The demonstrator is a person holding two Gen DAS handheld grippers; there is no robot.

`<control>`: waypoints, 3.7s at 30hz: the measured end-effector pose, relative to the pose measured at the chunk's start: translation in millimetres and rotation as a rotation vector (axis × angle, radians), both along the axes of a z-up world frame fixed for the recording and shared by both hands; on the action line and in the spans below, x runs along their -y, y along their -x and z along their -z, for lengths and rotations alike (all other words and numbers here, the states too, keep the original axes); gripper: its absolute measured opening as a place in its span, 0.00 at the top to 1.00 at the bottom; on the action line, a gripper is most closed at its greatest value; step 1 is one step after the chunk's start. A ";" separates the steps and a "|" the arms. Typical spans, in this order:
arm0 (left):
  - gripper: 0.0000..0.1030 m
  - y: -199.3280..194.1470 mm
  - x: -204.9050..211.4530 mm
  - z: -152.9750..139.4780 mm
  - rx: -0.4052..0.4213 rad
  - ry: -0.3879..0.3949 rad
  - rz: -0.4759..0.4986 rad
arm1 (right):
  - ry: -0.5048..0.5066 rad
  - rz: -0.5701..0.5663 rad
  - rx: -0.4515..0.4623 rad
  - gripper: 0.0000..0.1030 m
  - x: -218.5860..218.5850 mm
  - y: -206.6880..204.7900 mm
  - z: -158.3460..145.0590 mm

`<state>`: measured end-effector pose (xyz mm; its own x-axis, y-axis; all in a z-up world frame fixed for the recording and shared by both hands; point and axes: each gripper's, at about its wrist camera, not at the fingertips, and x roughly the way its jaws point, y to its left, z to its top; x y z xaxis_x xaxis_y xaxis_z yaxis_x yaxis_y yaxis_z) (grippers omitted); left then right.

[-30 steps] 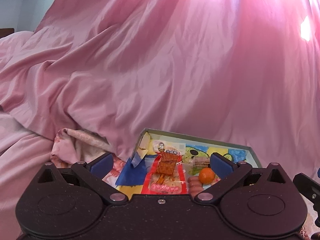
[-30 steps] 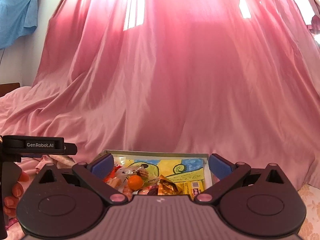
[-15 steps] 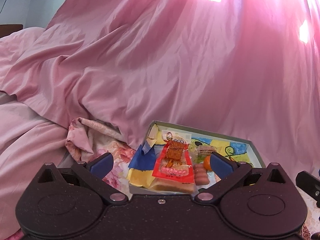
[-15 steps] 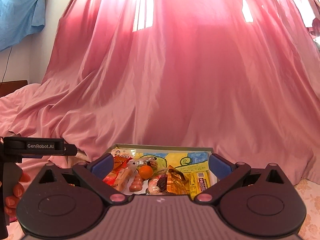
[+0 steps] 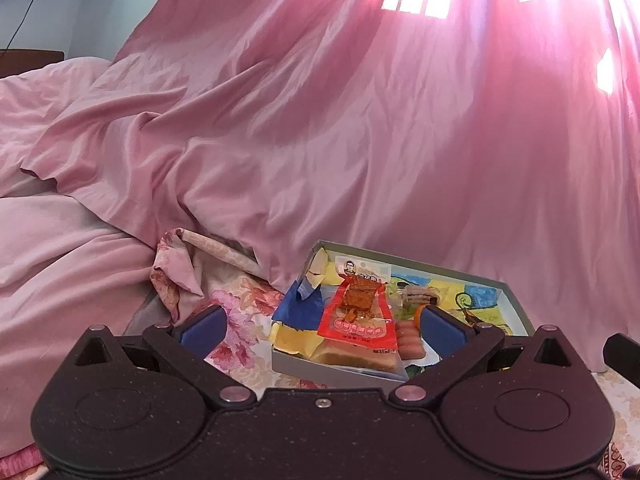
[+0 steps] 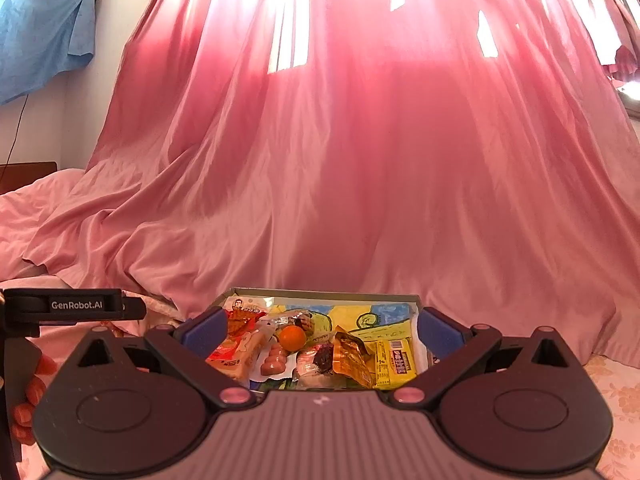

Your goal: Organize snacks

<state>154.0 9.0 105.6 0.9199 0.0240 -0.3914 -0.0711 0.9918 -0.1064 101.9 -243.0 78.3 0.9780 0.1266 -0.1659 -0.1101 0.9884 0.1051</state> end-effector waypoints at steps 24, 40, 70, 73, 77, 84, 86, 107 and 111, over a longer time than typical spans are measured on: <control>0.01 52.8 -19.4 25.9 0.090 -0.072 0.002 | -0.018 0.039 -0.010 0.00 -20.7 34.6 20.7; 0.01 80.3 -37.0 40.9 0.056 -0.105 0.028 | 0.011 0.040 -0.013 0.00 -44.9 58.6 28.9; 0.01 93.6 -42.9 70.9 0.000 -0.122 0.036 | 0.000 0.068 -0.074 0.00 -53.3 75.0 56.0; 0.01 93.6 -42.9 74.5 -0.005 -0.126 0.041 | 0.000 0.074 -0.080 0.00 -53.2 76.1 58.8; 0.01 93.8 -42.3 78.8 -0.015 -0.132 0.049 | -0.001 0.081 -0.092 0.00 -52.9 76.5 63.1; 0.01 96.7 -41.3 83.5 -0.005 -0.124 0.061 | -0.004 0.094 -0.101 0.00 -52.8 78.9 68.9; 0.01 97.5 -41.5 86.0 -0.004 -0.117 0.061 | 0.000 0.102 -0.094 0.00 -52.9 81.0 70.7; 0.01 97.5 -36.9 102.9 -0.005 -0.154 0.058 | 0.046 0.148 -0.090 0.00 -58.3 82.3 90.5; 0.01 98.2 -35.5 105.8 -0.004 -0.161 0.074 | 0.044 0.149 -0.089 0.00 -58.2 81.2 94.2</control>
<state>55.7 44.5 -0.1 0.9199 0.0190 -0.3917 0.0023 0.9985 0.0539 20.8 -184.8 -16.0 0.9666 -0.0278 -0.2546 0.0455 0.9969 0.0637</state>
